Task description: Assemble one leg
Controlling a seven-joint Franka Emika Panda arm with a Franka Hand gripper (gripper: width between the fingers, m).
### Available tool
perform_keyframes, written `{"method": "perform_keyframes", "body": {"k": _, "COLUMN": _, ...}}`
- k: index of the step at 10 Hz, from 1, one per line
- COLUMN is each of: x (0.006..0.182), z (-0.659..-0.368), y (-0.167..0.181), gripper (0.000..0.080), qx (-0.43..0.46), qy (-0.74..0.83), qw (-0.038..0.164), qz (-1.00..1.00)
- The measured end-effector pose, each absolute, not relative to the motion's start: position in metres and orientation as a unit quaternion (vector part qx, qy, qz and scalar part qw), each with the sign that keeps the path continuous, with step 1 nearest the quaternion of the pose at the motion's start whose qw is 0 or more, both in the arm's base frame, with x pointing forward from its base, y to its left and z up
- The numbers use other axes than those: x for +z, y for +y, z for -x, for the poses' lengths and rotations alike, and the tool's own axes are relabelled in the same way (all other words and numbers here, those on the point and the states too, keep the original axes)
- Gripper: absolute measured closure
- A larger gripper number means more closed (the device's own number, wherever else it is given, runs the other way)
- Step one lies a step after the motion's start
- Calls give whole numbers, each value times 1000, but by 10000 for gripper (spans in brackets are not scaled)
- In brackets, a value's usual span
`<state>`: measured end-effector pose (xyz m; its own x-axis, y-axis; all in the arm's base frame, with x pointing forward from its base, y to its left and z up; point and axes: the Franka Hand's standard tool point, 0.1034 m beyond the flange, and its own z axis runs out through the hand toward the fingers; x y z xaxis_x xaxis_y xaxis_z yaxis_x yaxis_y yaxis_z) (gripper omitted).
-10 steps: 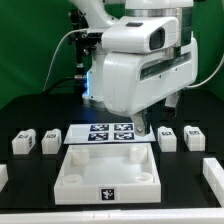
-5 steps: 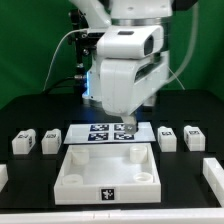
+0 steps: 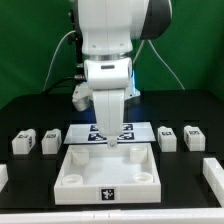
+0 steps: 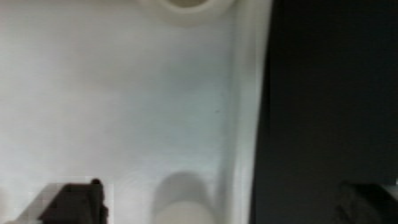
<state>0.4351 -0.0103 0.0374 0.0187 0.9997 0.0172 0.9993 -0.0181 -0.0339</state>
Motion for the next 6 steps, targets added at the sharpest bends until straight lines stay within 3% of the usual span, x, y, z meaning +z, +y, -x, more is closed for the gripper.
{"method": "perform_keyframes", "body": {"k": 3, "x": 14, "z": -426, "y": -18, "gripper": 150, "qx": 2, "qy": -694, "qw": 22, "qz": 720}}
{"method": "perform_keyframes", "body": {"k": 6, "x": 9, "z": -428, "y": -21, "gripper": 200, "qx": -4, "qy": -689, "qw": 18, "qz": 724}}
